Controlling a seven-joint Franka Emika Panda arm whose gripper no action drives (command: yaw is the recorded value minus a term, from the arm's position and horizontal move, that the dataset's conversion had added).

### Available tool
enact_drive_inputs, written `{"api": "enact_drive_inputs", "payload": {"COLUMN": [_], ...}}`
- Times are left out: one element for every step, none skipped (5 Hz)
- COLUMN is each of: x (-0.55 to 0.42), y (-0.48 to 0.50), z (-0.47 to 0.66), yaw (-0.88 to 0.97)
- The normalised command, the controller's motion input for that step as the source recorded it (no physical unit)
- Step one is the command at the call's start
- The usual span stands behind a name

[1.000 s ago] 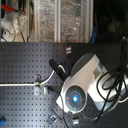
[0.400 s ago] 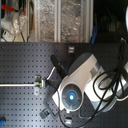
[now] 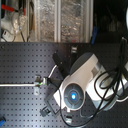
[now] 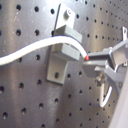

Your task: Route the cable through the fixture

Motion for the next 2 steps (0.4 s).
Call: {"api": "enact_drive_inputs", "payload": {"x": [-0.201, -0.118], "y": [-0.193, -0.114], "z": [0.11, 0.05], "yaw": [-0.31, -0.28]}}
